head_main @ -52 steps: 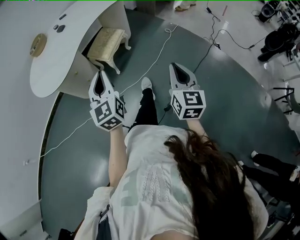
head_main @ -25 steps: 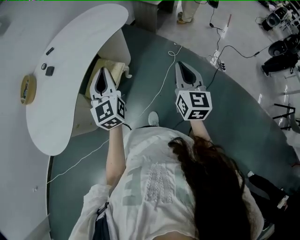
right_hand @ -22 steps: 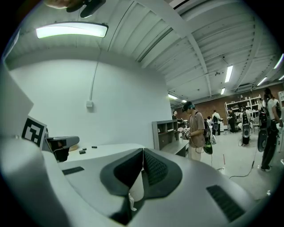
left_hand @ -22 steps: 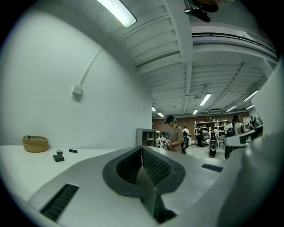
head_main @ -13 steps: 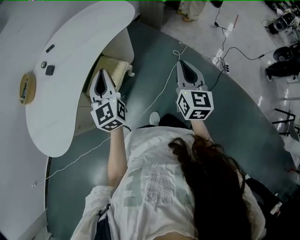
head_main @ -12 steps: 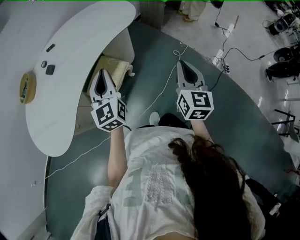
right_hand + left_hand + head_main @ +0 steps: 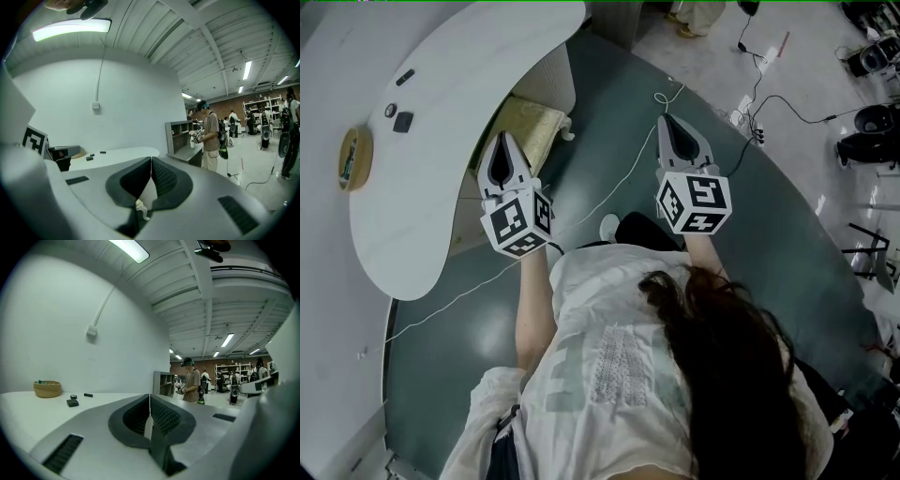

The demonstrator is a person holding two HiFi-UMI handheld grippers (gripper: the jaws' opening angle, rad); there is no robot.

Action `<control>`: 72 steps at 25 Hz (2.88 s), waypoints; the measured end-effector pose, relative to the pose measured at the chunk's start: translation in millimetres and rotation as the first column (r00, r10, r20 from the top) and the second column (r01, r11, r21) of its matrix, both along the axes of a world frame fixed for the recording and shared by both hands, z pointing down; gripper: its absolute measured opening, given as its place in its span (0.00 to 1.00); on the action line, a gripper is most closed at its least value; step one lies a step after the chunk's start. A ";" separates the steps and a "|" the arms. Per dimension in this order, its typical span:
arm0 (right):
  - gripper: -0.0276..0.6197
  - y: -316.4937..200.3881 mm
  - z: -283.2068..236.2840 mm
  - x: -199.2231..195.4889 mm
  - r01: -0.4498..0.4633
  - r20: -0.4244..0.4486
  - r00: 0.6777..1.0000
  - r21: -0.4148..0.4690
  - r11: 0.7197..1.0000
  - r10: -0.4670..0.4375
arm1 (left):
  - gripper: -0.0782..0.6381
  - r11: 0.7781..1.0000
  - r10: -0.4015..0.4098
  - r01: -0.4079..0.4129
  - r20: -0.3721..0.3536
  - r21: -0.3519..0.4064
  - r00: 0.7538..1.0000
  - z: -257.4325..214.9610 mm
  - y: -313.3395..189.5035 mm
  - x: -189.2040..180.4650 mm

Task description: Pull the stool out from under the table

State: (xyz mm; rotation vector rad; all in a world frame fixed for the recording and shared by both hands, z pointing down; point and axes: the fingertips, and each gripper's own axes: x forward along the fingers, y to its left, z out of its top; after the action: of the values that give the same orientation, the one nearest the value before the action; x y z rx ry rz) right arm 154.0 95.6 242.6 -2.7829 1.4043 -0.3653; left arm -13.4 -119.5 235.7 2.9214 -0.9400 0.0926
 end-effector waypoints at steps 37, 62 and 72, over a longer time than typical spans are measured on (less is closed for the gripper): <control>0.09 -155.8 -19.4 6.5 0.638 -0.082 0.766 -0.020 0.770 -0.637 | 0.15 0.756 -0.654 0.654 -0.024 -0.027 0.756 -8.9 14.2 -100.1; 0.09 -157.2 -17.5 -28.0 0.812 -0.104 0.582 0.013 0.584 -0.806 | 0.15 0.577 -0.815 0.816 -0.046 0.027 0.578 -18.9 86.5 -139.2; 0.53 -159.5 -5.6 -29.7 0.811 -0.067 0.583 -0.020 0.585 -0.810 | 0.59 0.607 -0.791 0.794 -0.075 0.020 0.607 -19.8 78.2 -138.4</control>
State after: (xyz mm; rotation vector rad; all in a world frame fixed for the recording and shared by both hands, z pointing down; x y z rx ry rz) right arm 124.2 -63.8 237.0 -1.9267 2.6255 -0.2327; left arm -151.7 -41.3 215.9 2.2147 -2.1415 -0.0749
